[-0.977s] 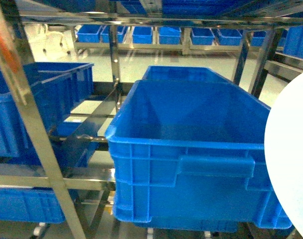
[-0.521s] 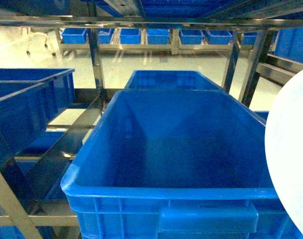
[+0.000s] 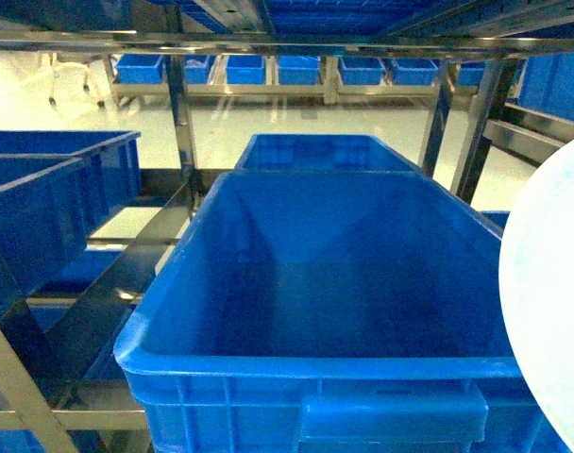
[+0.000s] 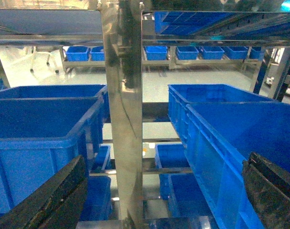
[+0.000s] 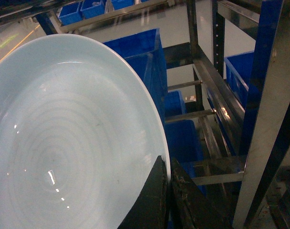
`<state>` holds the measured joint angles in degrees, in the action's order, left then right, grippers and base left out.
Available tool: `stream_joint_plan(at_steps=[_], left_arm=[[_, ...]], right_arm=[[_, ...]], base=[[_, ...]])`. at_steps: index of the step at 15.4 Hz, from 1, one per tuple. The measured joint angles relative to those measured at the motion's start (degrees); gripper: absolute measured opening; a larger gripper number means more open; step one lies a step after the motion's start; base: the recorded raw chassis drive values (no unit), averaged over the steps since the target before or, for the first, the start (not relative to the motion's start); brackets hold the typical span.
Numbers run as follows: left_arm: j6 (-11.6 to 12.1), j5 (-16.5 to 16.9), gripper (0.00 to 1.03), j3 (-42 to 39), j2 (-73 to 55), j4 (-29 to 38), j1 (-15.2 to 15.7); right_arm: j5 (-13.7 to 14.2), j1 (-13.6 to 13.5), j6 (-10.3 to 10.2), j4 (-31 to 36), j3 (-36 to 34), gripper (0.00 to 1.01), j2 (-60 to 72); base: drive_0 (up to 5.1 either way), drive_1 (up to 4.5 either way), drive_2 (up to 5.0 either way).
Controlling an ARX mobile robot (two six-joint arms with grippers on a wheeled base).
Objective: Place blue tray on left shelf second layer neatly
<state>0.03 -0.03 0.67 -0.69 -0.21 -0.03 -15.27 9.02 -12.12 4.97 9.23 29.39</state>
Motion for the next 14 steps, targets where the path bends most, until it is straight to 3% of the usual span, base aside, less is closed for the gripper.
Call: stream_joint_plan(at_steps=[2,4,6,8,11,14], left_arm=[[0.0,0.0,0.98,0.0,0.0,0.0,0.0],[0.0,0.0,0.98,0.0,0.0,0.0,0.0],[0.0,0.0,0.98,0.0,0.0,0.0,0.0],[0.0,0.0,0.98,0.0,0.0,0.0,0.0],[0.0,0.0,0.98,0.0,0.0,0.0,0.0],[0.0,0.0,0.98,0.0,0.0,0.0,0.0]], right_arm=[[-1.0,-0.9,-0.8,0.8,0.0,0.02,0.4],[-1.9,-2.8,-4.9,2.8,1.6,0.02,5.3],[-1.0,-6.1,-11.0,6.8,5.5,0.02,15.1],[-1.4,-9.1,-13.8,9.8,9.7,0.02,25.2],[-3.4,-10.3,-14.4,12.2,15.0,0.02,38.1],[-1.7,-11.4,-14.5,15.7,16.9,0.02,44.9]], base=[[0.0,0.00,0.0],[0.0,0.00,0.0],[0.0,0.00,0.0],[0.0,0.00,0.0],[0.0,0.00,0.0],[0.0,0.00,0.0]])
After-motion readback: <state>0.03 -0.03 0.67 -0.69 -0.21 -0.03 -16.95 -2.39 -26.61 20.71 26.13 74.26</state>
